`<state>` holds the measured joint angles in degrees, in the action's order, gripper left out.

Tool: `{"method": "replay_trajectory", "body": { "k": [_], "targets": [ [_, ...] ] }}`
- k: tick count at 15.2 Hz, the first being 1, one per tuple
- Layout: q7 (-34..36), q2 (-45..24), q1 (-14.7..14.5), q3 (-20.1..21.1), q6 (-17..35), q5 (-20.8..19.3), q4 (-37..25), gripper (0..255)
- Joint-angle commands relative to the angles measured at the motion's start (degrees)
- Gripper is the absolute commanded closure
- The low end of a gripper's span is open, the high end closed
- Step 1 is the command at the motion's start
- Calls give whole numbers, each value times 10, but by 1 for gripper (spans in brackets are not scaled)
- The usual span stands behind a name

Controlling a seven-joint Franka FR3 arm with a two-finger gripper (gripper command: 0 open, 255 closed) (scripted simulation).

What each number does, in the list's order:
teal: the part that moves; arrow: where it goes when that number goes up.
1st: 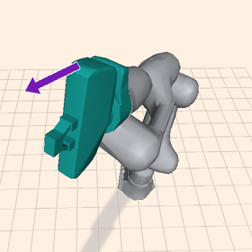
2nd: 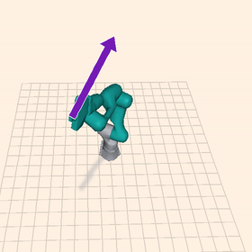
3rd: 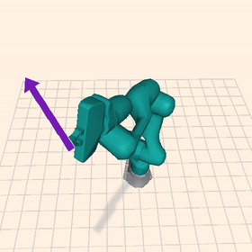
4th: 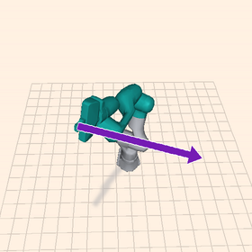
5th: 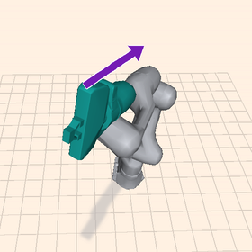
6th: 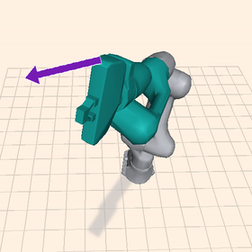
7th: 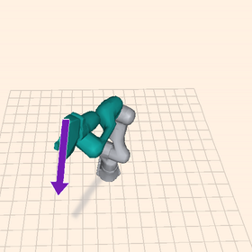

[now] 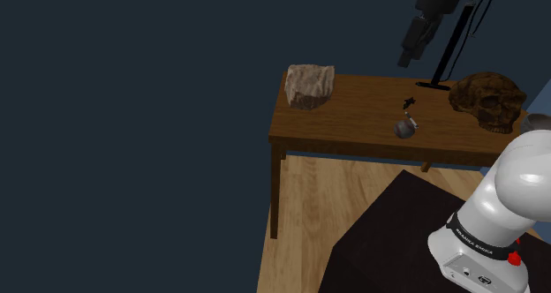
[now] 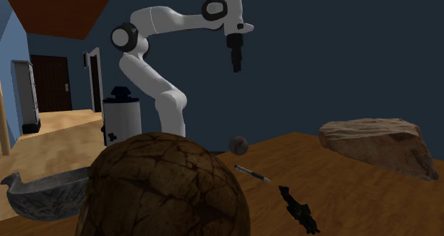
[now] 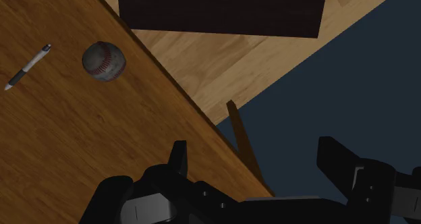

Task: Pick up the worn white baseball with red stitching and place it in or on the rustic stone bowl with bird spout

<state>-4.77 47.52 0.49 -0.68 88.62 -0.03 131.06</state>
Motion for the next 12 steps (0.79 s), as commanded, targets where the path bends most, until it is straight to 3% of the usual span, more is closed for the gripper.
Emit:
{"method": "replay_trajectory", "body": {
  "k": [1, 12],
  "targets": [
    [0, 0, 0, 0, 0, 0, 0, 0],
    [-101, 9, 42, -122, 146, -60, 153, 0]
  ]
}}
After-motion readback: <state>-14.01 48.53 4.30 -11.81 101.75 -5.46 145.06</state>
